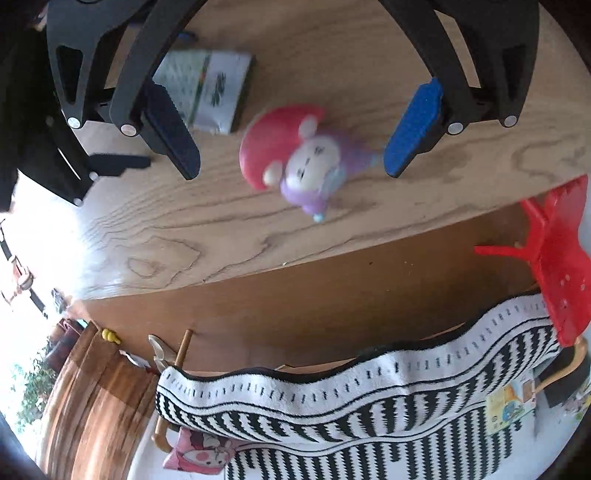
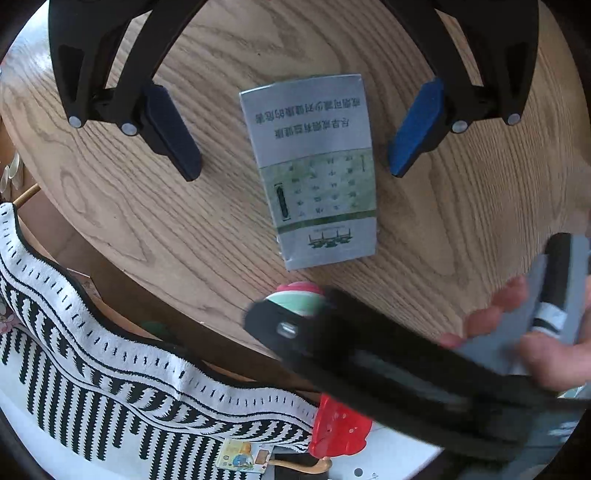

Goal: Collect trash
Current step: 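Grasp pink-purple toy figure with left tool while right tool grasps white-green cigarette box, then carry toy figure and cigarette box over the bin and open both tools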

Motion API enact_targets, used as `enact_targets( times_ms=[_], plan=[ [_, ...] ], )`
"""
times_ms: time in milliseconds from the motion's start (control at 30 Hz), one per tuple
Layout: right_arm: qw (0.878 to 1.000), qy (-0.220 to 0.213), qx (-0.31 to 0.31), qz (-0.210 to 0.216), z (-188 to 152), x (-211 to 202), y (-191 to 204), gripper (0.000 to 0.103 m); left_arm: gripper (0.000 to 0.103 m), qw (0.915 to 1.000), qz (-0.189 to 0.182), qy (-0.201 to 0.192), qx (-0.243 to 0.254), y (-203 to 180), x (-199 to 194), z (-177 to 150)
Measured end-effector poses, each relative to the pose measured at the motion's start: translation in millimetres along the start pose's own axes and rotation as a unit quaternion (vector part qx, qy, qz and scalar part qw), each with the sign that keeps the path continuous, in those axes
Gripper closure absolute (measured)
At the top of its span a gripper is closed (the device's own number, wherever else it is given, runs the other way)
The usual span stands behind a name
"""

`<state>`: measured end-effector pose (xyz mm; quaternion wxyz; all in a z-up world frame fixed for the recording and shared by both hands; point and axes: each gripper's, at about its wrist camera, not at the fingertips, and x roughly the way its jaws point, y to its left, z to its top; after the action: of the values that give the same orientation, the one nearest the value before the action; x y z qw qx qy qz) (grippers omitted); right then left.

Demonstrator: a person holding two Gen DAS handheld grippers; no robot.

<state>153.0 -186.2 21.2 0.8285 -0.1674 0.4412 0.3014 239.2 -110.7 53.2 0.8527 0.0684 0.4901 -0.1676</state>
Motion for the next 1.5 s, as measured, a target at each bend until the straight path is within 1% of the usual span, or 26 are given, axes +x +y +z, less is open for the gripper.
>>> enact_targets(
  times_ms=[100, 167, 200, 233, 267, 300, 333, 367, 433, 533, 633, 767, 867, 967, 1100, 1167, 1267, 1300, 1333, 1400, 1467, 1500],
  plan=[
    [1.000, -0.005, 0.013, -0.005, 0.1, 1.1, -0.8, 0.005, 0.007, 0.9997, 0.007, 0.004, 0.024, -1.5, 13.3, 0.9],
    [1.000, -0.002, 0.016, -0.008, 0.4, 1.1, -0.5, 0.005, 0.020, 0.9995, 0.011, 0.010, 0.027, 1.8, 20.0, -0.1],
    [1.000, 0.000, 0.017, -0.009, 1.0, 1.2, -0.1, 0.005, 0.031, 0.9996, 0.013, 0.013, 0.021, 5.8, 23.9, -1.0],
    [1.000, 0.002, 0.021, -0.011, 1.2, 1.2, 0.7, 0.006, 0.034, 0.9999, 0.003, 0.008, 0.015, 9.6, 24.9, -2.3],
    [1.000, 0.002, 0.025, -0.015, 1.6, 0.5, 1.8, 0.014, 0.036, 0.9999, 0.000, 0.005, 0.010, 10.6, 23.8, -3.9],
    [1.000, -0.001, 0.026, -0.016, 2.3, -1.3, 2.8, 0.024, 0.041, 1.0000, -0.005, 0.001, 0.009, 11.2, 22.1, -6.0],
    [1.000, -0.008, 0.025, -0.011, 3.0, -6.7, 5.4, 0.046, 0.046, 0.9999, -0.003, -0.004, 0.012, 9.7, 20.0, -7.6],
    [1.000, -0.001, 0.026, -0.012, 3.0, -8.5, 8.3, 0.046, 0.048, 0.9999, 0.000, -0.006, 0.015, 8.5, 18.1, -8.4],
    [1.000, -0.002, 0.017, -0.020, -0.4, -13.8, 16.9, 0.047, 0.051, 0.9999, -0.002, -0.009, 0.011, 8.0, 12.9, -10.6],
    [0.999, -0.008, 0.027, -0.037, -7.3, -25.1, 23.7, 0.047, 0.052, 0.9999, -0.002, -0.013, 0.004, 10.0, -0.3, -14.3],
    [0.998, -0.010, 0.048, -0.037, -12.9, -40.2, 26.1, 0.047, 0.052, 0.9999, -0.001, -0.015, 0.004, 9.7, -18.5, -18.9],
    [0.997, -0.014, 0.072, -0.040, -20.3, -71.5, 28.9, 0.047, 0.052, 0.9997, -0.008, -0.021, 0.003, 2.4, -51.8, -30.5],
    [0.995, -0.015, 0.085, -0.052, -31.1, -99.4, 33.6, 0.047, 0.052, 0.9995, -0.013, -0.027, 0.010, -8.4, -73.1, -42.2],
    [0.993, -0.022, 0.097, -0.060, -48.5, -129.1, 42.9, 0.047, 0.052, 0.9993, -0.025, -0.025, 0.012, -23.8, -95.4, -60.2],
    [0.990, -0.030, 0.117, -0.079, -78.1, -172.7, 59.5, 0.047, 0.052, 0.9986, -0.042, -0.026, 0.019, -56.6, -131.6, -93.9],
    [0.985, -0.039, 0.140, -0.090, -102.0, -197.0, 65.6, 0.047, 0.052, 0.9978, -0.053, -0.030, 0.028, -73.0, -145.2, -108.8],
    [0.977, -0.054, 0.177, -0.109, -143.3, -233.6, 72.6, 0.047, 0.052, 0.9951, -0.076, -0.037, 0.052, -111.5, -170.9, -135.1],
    [0.973, -0.060, 0.191, -0.116, -158.7, -247.1, 75.9, 0.047, 0.052, 0.9932, -0.088, -0.042, 0.064, -131.2, -183.0, -146.6],
    [0.967, -0.068, 0.210, -0.124, -178.9, -264.2, 79.3, 0.047, 0.052, 0.9918, -0.095, -0.045, 0.073, -141.9, -189.0, -152.9],
    [0.954, -0.085, 0.256, -0.133, -226.4, -300.0, 85.3, 0.047, 0.052, 0.9868, -0.120, -0.054, 0.094, -175.8, -206.7, -170.9],
    [0.944, -0.102, 0.287, -0.129, -263.8, -325.6, 92.0, 0.046, 0.052, 0.9802, -0.149, -0.057, 0.117, -211.2, -221.9, -188.8],
    [0.933, -0.114, 0.319, -0.124, -293.9, -346.2, 95.6, 0.046, 0.052, 0.9753, -0.167, -0.058, 0.133, -235.3, -230.3, -201.9]
  ],
)
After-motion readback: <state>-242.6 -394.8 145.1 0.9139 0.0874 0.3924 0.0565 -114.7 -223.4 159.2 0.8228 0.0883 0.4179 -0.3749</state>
